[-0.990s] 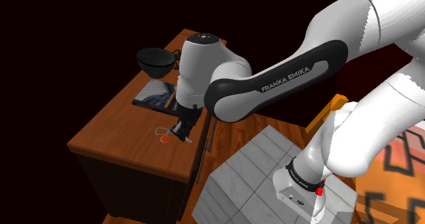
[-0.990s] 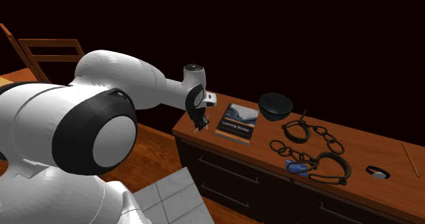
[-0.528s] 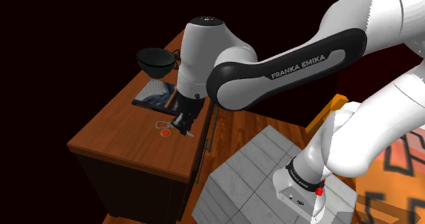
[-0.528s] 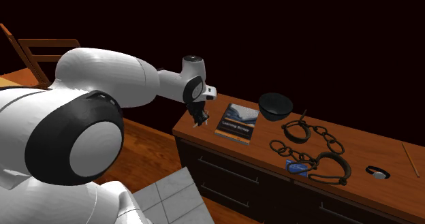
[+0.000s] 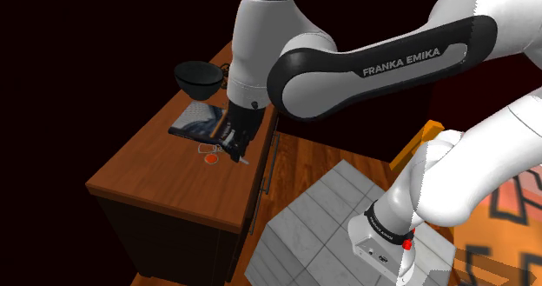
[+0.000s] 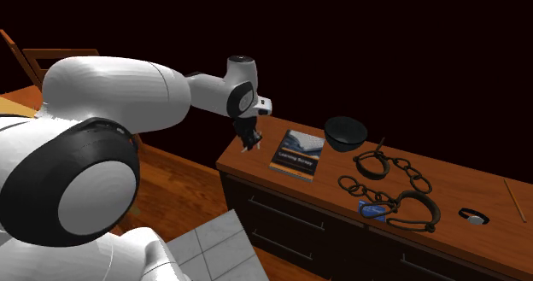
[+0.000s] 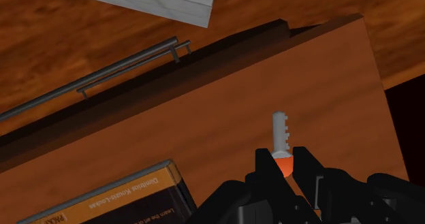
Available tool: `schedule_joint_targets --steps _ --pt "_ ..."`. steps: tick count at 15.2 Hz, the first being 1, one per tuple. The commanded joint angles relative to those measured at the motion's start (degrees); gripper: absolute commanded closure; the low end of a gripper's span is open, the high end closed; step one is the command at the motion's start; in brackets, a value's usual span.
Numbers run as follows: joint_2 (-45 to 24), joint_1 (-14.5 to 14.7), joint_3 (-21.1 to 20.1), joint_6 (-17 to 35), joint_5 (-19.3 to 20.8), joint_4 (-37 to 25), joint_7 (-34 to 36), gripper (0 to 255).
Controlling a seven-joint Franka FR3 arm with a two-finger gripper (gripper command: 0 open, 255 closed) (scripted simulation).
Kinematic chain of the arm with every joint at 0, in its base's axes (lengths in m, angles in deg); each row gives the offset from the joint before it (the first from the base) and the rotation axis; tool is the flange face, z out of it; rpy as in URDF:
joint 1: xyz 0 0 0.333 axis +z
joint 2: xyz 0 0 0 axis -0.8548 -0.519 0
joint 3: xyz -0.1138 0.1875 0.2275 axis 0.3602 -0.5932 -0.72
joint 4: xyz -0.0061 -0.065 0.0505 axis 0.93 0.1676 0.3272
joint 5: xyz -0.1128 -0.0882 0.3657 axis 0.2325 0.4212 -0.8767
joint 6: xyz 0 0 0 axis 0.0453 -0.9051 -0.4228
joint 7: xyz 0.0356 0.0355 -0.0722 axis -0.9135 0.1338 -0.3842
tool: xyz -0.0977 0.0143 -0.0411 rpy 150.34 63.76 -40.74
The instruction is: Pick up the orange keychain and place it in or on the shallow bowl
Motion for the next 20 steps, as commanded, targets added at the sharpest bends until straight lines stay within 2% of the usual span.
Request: schedule_joint_targets --steps 1,15,20 --pt "0.9 0.1 0.2 -1.7 -0.3 -0.9 -0.2 255" --pt "3.9 -0.1 1.4 -12.7 -0.8 -9.0 -0.8 255" --pt "-3.0 -3.0 3.8 -13.0 2.5 -15.5 -4.4 255"
